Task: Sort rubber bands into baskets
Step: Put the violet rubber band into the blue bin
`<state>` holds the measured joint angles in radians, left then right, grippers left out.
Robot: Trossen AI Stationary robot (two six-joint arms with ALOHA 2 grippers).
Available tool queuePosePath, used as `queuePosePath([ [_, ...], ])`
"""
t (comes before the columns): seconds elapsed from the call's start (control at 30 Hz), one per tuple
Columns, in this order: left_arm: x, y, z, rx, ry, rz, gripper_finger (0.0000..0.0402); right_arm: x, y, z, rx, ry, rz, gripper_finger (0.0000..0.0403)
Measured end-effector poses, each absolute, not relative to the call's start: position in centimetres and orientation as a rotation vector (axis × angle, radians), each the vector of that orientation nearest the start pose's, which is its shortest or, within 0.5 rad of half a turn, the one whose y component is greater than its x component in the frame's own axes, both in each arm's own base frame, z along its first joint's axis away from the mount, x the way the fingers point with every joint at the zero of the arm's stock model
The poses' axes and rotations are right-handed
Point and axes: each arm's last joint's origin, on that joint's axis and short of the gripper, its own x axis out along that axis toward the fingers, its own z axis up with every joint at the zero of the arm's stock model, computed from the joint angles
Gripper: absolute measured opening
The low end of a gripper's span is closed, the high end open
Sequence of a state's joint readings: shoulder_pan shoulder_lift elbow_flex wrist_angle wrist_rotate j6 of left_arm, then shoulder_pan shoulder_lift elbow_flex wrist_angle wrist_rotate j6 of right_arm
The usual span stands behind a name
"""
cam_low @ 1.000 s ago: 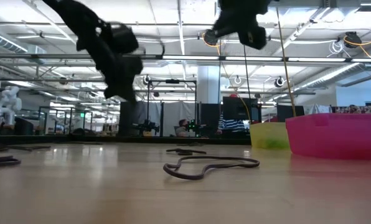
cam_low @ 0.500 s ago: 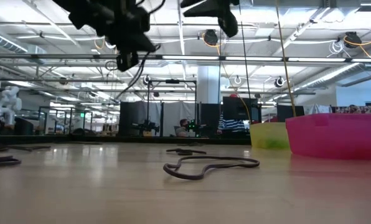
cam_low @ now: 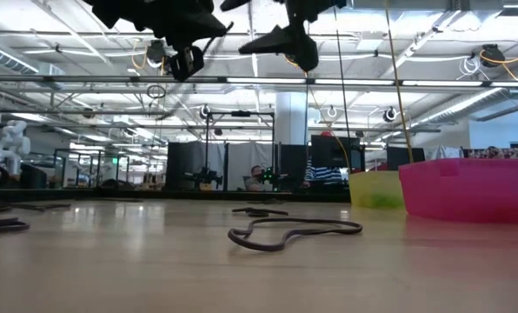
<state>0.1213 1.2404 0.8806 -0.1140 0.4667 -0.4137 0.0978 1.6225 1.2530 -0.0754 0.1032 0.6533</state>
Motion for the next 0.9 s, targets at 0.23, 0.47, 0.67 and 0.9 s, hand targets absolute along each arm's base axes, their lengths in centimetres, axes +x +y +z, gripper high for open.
queuePosePath([
  [0.23, 26.8, 2.0, 28.0, -0.54, 0.521, -0.24, 0.0, 37.9, 3.8, 27.4, 0.633, 0.475, -0.165, 0.0282],
  [0.47, 26.8, 2.0, 28.0, -0.539, 0.521, -0.24, 0.0011, 38.0, 3.9, 27.1, 0.626, 0.493, -0.143, 0.0147],
  [0.67, 26.8, 2.0, 28.0, -0.499, 0.514, -0.239, 0.0038, 37.9, 3.9, 27.2, 0.591, 0.503, -0.108, 0.0015],
  [0.9, 26.8, 2.1, 28.0, -0.415, 0.501, -0.204, 0.0088, 37.8, 4.3, 27.1, 0.639, 0.55, -0.014, 0.0003],
])
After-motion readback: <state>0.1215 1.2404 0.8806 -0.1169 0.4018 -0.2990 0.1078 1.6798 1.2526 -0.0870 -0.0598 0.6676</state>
